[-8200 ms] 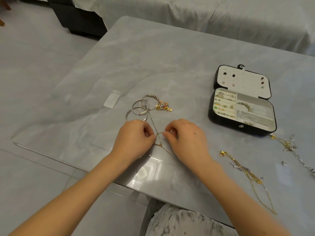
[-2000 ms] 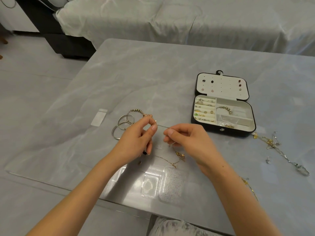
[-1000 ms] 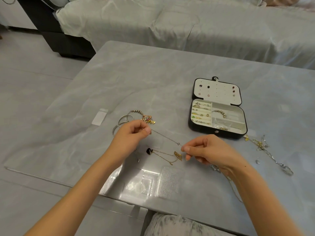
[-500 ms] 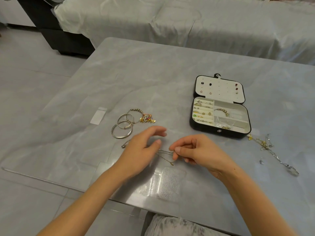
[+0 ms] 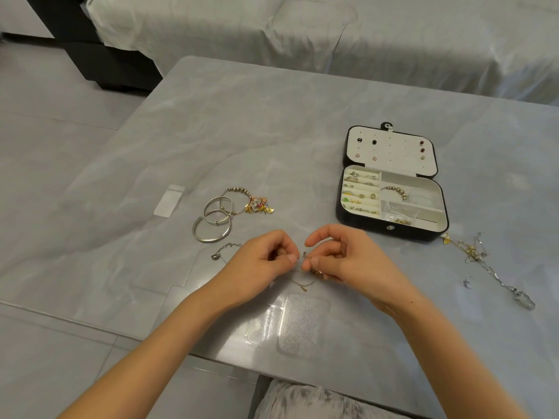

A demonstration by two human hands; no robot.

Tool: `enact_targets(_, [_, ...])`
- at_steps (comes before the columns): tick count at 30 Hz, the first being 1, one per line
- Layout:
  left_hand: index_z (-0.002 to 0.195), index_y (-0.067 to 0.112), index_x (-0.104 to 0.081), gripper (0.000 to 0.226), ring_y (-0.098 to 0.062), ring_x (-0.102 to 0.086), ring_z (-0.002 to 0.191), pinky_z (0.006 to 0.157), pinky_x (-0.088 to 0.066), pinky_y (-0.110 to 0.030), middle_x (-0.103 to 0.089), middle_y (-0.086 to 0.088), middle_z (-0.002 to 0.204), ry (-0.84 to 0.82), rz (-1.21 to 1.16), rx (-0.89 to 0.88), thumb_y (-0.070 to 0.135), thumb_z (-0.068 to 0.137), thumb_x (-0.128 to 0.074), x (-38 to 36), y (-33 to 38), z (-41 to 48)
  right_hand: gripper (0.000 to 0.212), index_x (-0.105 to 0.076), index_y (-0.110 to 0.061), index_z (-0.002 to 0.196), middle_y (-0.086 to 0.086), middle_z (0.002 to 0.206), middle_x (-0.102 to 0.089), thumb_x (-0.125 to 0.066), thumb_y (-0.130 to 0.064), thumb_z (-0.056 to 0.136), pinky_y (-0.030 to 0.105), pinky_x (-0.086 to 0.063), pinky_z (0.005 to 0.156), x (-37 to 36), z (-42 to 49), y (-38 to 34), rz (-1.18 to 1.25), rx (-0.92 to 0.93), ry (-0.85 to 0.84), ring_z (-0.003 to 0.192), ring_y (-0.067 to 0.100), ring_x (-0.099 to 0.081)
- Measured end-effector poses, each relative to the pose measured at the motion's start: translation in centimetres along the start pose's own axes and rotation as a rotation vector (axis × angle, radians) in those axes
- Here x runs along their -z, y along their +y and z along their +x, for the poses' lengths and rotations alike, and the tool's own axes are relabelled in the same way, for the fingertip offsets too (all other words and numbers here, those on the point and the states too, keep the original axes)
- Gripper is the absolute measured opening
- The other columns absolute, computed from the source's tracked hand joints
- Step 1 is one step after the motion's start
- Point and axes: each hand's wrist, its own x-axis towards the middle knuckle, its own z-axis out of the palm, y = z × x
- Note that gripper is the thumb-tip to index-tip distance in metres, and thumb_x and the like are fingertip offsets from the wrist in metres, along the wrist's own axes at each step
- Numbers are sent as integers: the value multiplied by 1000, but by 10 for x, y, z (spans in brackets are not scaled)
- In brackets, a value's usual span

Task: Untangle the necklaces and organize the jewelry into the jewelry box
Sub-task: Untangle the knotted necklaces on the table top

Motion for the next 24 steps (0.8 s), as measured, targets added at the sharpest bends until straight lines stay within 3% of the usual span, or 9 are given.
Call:
enact_targets(5, [79, 16, -59, 12, -7, -45, 60, 59, -38, -19, -49, 3, 63, 16, 106, -20, 10, 89, -58, -1, 1, 3, 17, -62, -13, 91, 6, 73, -72, -66, 0, 80, 22, -47, 61, -1, 2, 4, -60, 39, 68, 63, 14, -59])
enact_targets(11, [79, 18, -61, 12, -8, -43, 60, 59, -37, -18, -45, 6, 60, 38, 116, -13, 12, 89, -59, -4, 2, 6, 17, -65, -26, 75, -4, 65, -67, -70, -10, 78, 12, -44, 56, -2, 3, 4, -293, 108, 151, 54, 0, -52])
enact_targets(15, [79, 19, -61, 12, -12, -45, 63, 62, -39, -22, -47, 0, 63, 36, 97, -1, 13, 89, -59, -5, 2, 6, 22, -62, -35, 66, -10, 63, -63, -70, -18, 78, 22, -48, 62, -4, 3, 7, -456, 164, 195, 55, 2, -52])
enact_targets(21, [76, 22, -60, 15, -9, -45, 59, 59, -38, -18, -46, 6, 58, 59, 165, -28, 12, 88, -61, -5, 3, 6, 14, -62, -32, 65, -24, 60, -59, -64, -23, 77, 21, -44, 61, -7, 3, 6, -523, 168, 242, 54, 2, -53])
enact_targets(24, [78, 21, -60, 13, -6, -43, 56, 55, -36, -12, -44, 7, 57, 71, 236, -64, 12, 87, -62, -6, 4, 5, 10, -64, -27, 63, -19, 62, -62, -65, -22, 71, 23, -47, 61, -9, 4, 7, -437, 119, 269, 53, 1, -53])
